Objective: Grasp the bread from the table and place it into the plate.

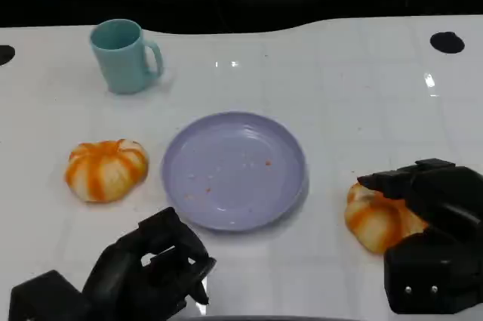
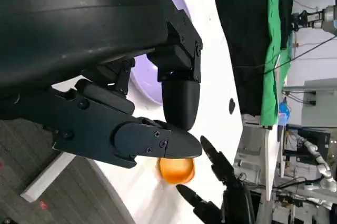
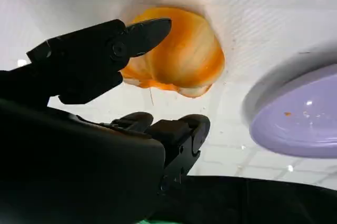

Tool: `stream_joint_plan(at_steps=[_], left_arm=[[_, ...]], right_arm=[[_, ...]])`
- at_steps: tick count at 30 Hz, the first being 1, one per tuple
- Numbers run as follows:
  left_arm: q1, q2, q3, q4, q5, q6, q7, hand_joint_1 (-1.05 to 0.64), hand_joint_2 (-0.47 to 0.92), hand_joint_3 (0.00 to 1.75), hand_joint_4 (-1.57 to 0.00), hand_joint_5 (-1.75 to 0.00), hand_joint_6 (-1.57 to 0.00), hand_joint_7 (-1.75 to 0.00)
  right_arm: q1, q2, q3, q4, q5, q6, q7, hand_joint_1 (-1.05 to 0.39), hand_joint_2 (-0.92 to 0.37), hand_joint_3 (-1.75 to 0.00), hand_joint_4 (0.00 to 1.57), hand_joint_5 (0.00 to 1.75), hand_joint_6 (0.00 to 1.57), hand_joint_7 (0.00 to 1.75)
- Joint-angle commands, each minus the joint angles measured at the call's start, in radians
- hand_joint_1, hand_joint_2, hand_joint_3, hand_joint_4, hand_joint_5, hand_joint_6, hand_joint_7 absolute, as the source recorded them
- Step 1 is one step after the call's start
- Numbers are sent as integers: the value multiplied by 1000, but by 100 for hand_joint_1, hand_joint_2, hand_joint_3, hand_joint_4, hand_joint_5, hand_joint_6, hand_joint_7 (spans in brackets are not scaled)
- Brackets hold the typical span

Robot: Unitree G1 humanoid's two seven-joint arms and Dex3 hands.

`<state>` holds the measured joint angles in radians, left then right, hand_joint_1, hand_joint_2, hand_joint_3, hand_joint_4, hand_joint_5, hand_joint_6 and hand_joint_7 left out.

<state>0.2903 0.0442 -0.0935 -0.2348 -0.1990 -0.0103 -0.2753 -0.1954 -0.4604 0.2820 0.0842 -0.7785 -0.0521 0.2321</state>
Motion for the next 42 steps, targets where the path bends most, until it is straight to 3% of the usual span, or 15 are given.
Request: stream_joint_plan(at_steps=[1,15,17,20,21,22,25,27,29,31,32,36,38,39,42], left_arm=[[2,6,-1,-18,-9,16,-1,-61,92,22,-70,-175,-59,-161],[9,6,-3,-33,-2,23,7,-62,92,21,-68,-175,-60,-159],[11,7,-4,-37,-1,24,7,-62,92,22,-68,-175,-60,-158],[15,6,-6,-42,2,27,10,-62,92,22,-68,-175,-59,-158],[16,4,-6,-43,0,28,11,-62,92,22,-68,-175,-59,-158],[17,3,-7,-45,-1,30,11,-62,92,22,-68,-175,-59,-158],[19,6,-11,-49,8,27,13,-62,92,22,-67,-175,-59,-158],[19,6,-13,-49,12,25,14,-62,92,23,-66,-175,-58,-158],[20,3,-12,-49,9,23,13,-62,92,23,-66,-175,-58,-158],[20,1,-12,-47,7,20,12,-62,92,23,-67,-175,-58,-159],[20,1,-11,-47,6,20,11,-62,92,23,-67,-175,-58,-159],[21,0,-11,-49,1,25,9,-62,92,22,-67,-175,-58,-159],[22,1,-11,-50,6,26,11,-62,92,22,-67,-175,-58,-159],[22,0,-11,-49,5,27,11,-62,92,22,-67,-175,-58,-159],[21,-1,-9,-44,3,27,11,-62,92,22,-67,-175,-58,-159]], right_arm=[[-38,15,26,62,-8,21,-24,-37,-86,-1,31,19,42,1],[-185,95,102,341,-3,113,-52,-45,-92,-2,43,17,53,4],[-208,112,107,395,1,114,-76,-43,-92,-3,49,19,59,6],[-241,150,92,509,31,72,-197,-33,-92,-2,78,28,79,10],[-252,161,86,552,44,40,-254,-26,-92,-3,85,40,90,11],[-264,168,86,592,50,7,-310,-19,-92,-6,88,68,106,14],[-295,166,104,673,43,-85,-432,-14,-90,-16,87,128,123,25],[-311,164,118,707,36,-125,-486,-14,-90,-16,85,146,123,30],[-326,165,131,737,27,-153,-536,-16,-87,-23,83,169,96,100],[-338,173,137,762,25,-168,-582,-17,-86,-31,85,173,78,140],[-343,177,141,771,23,-174,-604,-18,-86,-33,85,174,75,142],[-350,191,146,786,31,-200,-665,-19,-84,-29,85,175,84,122],[-351,199,147,791,38,-204,-683,-16,-81,-34,85,175,82,130],[-352,202,147,794,40,-205,-695,-16,-79,-38,85,175,82,129],[-354,207,147,796,44,-210,-721,-13,-60,-71,89,175,77,150]])
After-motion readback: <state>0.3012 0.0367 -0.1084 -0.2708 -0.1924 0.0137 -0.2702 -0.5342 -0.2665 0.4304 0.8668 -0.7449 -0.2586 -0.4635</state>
